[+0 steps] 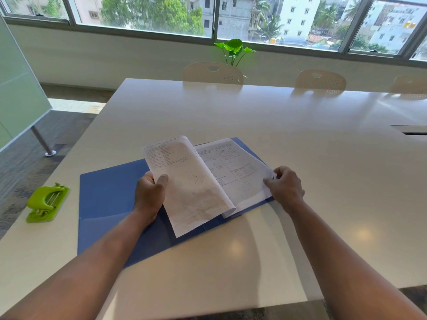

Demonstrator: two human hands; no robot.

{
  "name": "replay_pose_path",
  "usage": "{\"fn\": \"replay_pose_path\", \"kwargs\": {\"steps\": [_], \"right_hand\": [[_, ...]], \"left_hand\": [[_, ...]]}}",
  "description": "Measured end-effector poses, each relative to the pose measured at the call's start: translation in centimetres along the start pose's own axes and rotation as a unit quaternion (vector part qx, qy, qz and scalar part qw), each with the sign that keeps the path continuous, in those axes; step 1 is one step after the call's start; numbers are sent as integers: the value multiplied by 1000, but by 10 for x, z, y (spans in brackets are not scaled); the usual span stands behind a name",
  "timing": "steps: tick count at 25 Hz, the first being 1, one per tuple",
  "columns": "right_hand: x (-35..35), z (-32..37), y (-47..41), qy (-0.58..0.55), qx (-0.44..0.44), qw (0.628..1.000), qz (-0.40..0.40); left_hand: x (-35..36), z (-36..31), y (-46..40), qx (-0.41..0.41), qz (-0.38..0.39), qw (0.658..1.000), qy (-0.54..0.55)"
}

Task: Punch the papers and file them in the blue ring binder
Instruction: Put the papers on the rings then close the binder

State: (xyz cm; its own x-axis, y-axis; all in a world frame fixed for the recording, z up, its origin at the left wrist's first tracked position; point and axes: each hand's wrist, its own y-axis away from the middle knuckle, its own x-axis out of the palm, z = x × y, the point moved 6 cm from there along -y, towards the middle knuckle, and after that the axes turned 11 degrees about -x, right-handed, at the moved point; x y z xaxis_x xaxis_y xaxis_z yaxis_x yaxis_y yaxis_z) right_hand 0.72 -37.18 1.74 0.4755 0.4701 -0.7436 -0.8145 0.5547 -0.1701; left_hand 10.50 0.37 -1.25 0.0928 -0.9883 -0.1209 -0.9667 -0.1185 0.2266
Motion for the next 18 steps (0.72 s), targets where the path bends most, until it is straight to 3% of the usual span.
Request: {"fn": "replay_pose_path", "kwargs": {"steps": [4,9,13,18], "right_hand": [[-6,34,6,-245,-47,968,-36],[-10,102,32,-401,-133,903,79],[2,136,57,-379,-192,882,202],[39,159,90,-200,-303,877,315]], "left_hand": [[1,2,-1,5,-2,1000,-9],[-1,2,0,16,-6,1000,-7],[0,2,3,26,21,999,39],[0,5,1,16,51,994,93]]}}
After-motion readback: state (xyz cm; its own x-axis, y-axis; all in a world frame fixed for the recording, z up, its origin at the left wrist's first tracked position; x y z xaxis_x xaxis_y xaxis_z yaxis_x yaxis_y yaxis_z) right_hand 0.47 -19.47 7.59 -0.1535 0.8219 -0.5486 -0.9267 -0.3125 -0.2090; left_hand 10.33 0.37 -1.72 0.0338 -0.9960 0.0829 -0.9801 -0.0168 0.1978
